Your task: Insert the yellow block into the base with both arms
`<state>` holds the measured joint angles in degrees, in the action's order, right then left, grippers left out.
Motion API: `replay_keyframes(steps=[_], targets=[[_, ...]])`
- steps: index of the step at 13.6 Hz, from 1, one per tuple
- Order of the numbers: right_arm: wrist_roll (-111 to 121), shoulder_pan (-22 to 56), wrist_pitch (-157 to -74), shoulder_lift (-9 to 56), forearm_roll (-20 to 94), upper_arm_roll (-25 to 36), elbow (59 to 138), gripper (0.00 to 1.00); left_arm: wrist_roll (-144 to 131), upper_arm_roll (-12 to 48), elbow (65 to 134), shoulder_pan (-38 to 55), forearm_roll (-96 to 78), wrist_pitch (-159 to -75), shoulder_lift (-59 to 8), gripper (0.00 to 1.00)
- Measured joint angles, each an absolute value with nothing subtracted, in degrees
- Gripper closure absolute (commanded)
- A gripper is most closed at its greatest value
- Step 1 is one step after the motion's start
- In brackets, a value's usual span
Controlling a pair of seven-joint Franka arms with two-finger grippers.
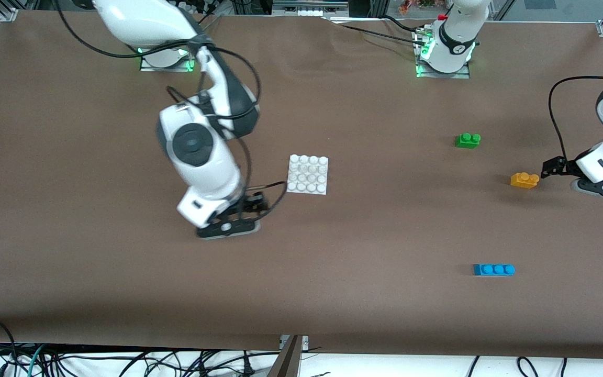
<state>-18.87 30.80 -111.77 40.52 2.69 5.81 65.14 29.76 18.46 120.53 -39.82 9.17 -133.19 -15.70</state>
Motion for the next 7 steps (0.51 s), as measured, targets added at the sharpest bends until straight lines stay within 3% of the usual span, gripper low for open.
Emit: replay_keyframes(steps=[5,7], targets=[[-12.57,22.08,-109.46,38.59,2.81,5.81,65.04,0.00,29.81,18.57,124.35,-39.84,9.17,-137.64,-15.94,0.00],[-12.26,18.59,-105.97,34.54,2.81,5.78,65.34,0.00,30.43,18.61,126.41,-39.86,9.17,-140.74,-17.20,0.00]])
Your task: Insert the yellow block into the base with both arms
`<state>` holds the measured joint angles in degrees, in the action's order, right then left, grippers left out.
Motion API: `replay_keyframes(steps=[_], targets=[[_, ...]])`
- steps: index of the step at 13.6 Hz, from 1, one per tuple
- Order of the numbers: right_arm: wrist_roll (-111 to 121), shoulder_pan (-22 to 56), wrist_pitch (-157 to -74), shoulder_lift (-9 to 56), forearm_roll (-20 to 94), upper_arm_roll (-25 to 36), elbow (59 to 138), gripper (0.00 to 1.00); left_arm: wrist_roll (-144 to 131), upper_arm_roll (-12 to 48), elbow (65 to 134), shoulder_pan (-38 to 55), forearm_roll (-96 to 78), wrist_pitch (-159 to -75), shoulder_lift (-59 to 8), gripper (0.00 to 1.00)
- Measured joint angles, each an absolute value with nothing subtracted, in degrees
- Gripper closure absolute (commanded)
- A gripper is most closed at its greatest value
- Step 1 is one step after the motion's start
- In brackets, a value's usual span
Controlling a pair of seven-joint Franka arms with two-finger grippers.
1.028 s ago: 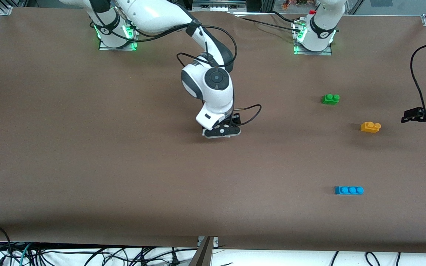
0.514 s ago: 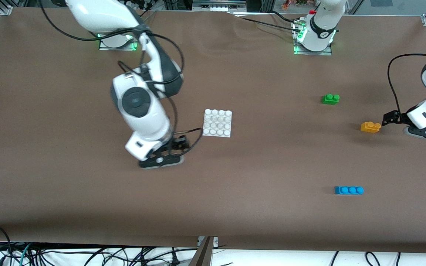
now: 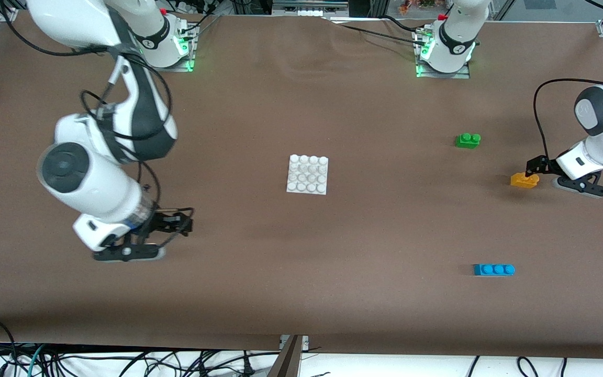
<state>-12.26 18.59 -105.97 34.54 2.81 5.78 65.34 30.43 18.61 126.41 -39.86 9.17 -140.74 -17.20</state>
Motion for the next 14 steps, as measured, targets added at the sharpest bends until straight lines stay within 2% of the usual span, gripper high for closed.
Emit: replay_keyframes(steps=[5,9,14], targets=[[-12.06,12.72,-104.97,21.55,1.96,5.25,76.97,0.00,32.30,18.61,126.84,-40.06,12.12,-142.80,-19.69,0.00],[-10.55,5.50,-105.03,12.07,-1.01,2.03,87.21,0.00,32.39,18.51,126.91,-40.76,12.68,-144.88,-21.41,0.00],[1.29,1.38,-103.89,5.65,-1.33,1.65,91.68,0.00,32.77,18.48,126.93,-41.70,12.68,-145.33,-22.52,0.00]])
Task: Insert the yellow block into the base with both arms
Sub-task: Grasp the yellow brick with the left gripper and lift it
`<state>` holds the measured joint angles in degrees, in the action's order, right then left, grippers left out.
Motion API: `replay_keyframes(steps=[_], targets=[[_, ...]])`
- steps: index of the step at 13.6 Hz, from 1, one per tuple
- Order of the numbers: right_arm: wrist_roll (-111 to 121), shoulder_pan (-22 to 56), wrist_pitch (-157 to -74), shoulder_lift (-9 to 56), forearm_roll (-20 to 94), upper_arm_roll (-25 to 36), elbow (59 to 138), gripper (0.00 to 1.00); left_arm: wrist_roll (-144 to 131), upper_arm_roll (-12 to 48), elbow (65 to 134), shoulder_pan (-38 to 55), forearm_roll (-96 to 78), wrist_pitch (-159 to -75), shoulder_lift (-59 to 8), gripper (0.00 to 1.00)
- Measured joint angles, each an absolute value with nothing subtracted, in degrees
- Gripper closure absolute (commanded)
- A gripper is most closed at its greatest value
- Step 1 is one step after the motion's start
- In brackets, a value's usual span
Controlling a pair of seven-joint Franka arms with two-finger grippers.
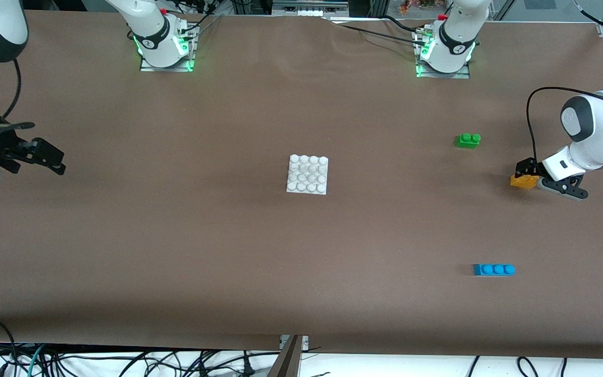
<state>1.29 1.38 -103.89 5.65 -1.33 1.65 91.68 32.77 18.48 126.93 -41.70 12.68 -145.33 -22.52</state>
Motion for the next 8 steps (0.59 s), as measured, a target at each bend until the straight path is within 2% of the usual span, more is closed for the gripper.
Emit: replay_keyframes(steps=[3,7,8], targets=[[2.70,0.60,-102.34,4.86,-1.33,1.57,92.27,0.00,32.76,18.49,126.94,-41.71,12.68,-145.34,-22.71,0.05],[2.70,0.61,-101.77,4.39,-1.33,1.04,93.30,0.00,32.75,18.49,126.94,-41.72,12.68,-145.43,-23.14,0.16],[2.70,0.61,-101.45,4.39,-1.33,0.95,93.30,0.00,32.75,18.49,126.94,-41.72,12.68,-145.49,-23.14,0.22]])
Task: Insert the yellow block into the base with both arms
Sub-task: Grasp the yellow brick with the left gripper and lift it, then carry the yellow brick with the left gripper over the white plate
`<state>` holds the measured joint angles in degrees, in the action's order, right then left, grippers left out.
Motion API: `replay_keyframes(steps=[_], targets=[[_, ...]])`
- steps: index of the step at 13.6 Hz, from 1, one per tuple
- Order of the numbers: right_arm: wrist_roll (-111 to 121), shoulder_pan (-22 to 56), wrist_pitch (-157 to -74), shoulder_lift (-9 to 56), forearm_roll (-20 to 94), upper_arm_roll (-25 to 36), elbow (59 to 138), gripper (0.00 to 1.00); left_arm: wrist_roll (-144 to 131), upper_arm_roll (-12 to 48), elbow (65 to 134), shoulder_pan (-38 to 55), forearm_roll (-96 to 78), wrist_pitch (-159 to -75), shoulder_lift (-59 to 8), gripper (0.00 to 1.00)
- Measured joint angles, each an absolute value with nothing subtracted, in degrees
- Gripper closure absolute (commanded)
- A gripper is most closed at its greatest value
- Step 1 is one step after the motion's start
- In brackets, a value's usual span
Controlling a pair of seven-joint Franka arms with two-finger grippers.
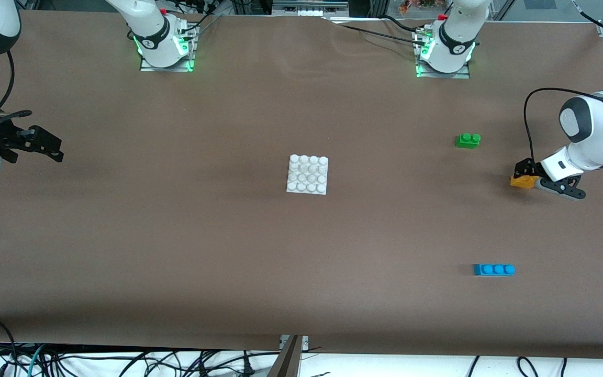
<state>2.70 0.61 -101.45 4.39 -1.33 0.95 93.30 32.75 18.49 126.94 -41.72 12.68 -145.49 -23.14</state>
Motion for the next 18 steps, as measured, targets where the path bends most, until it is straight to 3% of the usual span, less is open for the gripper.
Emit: replay_keyframes(steps=[1,4,5,10,15,18], targets=[[2.70,0.61,-101.30,4.39,-1.33,0.91,93.30,0.00,32.74,18.49,126.94,-41.72,12.68,-145.53,-23.14,0.26],[2.69,0.61,-101.24,4.39,-1.33,0.84,93.26,0.00,32.68,18.49,126.93,-41.72,12.68,-145.66,-23.14,0.57],[2.48,0.61,-101.24,4.39,-1.33,0.82,93.24,0.00,32.67,18.51,126.86,-41.72,12.68,-145.69,-23.06,0.61],[1.96,0.61,-101.20,4.41,-1.33,0.81,93.24,0.00,32.39,19.14,125.10,-41.70,12.68,-142.48,-22.09,0.63],[1.94,0.54,-100.72,4.81,-1.33,0.85,93.24,0.00,21.82,26.28,111.04,-41.64,12.56,-117.86,-17.96,0.63],[1.94,0.55,-100.54,4.89,-1.33,0.72,93.24,0.00,9.02,33.89,107.29,-41.35,10.58,-112.23,-17.57,0.63]])
